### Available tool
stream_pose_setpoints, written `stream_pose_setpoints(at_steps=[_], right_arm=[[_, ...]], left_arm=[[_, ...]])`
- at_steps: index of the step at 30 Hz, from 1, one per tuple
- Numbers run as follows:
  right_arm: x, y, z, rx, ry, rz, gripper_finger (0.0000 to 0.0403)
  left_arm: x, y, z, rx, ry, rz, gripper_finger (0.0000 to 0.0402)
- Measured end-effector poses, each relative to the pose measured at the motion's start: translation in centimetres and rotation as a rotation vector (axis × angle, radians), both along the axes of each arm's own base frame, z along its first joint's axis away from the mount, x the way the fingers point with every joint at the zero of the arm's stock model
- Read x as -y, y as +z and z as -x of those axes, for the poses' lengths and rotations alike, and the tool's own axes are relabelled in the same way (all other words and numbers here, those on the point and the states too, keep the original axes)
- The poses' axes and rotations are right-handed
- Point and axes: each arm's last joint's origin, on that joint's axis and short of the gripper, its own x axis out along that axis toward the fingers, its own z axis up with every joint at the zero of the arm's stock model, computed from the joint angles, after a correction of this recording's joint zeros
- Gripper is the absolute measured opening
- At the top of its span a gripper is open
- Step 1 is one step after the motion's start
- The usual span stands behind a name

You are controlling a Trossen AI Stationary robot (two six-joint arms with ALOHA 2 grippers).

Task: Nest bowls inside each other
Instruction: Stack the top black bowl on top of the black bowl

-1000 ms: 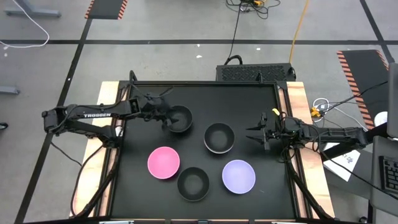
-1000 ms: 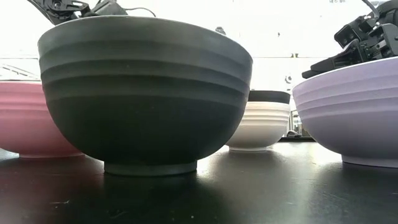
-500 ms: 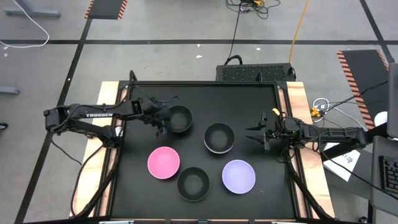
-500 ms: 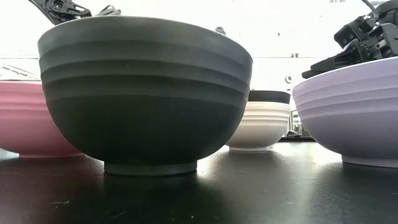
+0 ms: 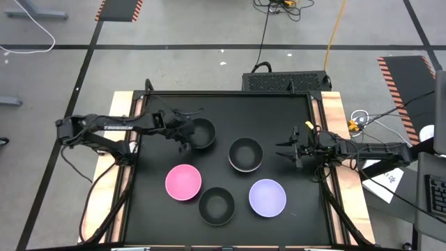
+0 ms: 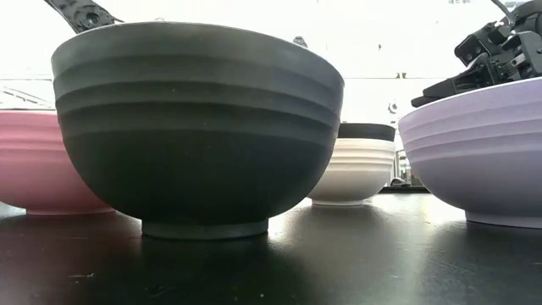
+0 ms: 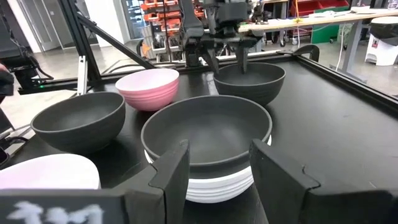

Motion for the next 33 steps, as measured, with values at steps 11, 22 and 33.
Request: stream_pose_setpoints(at_steps=[11, 22, 33], right_arm=[[0.0, -0.3, -0.2, -0.040, -0.002, -0.011, 0.0157], [0.0, -0.6, -0.4, -0.071, -0.003, -0.022, 0.0157], [0.0, -0.7, -0.4, -0.075, -0.005, -0.036, 0.0157]], left_arm=[[-0.6, -1.9, -4.4, -0.087, -0.067, 0.002, 0.0312], [-0.8, 0.9, -6.3, -0.053, -0.089, -0.021, 0.0312], [-0.4, 1.6, -6.3, -0.091, -0.092, 0.029, 0.0312]])
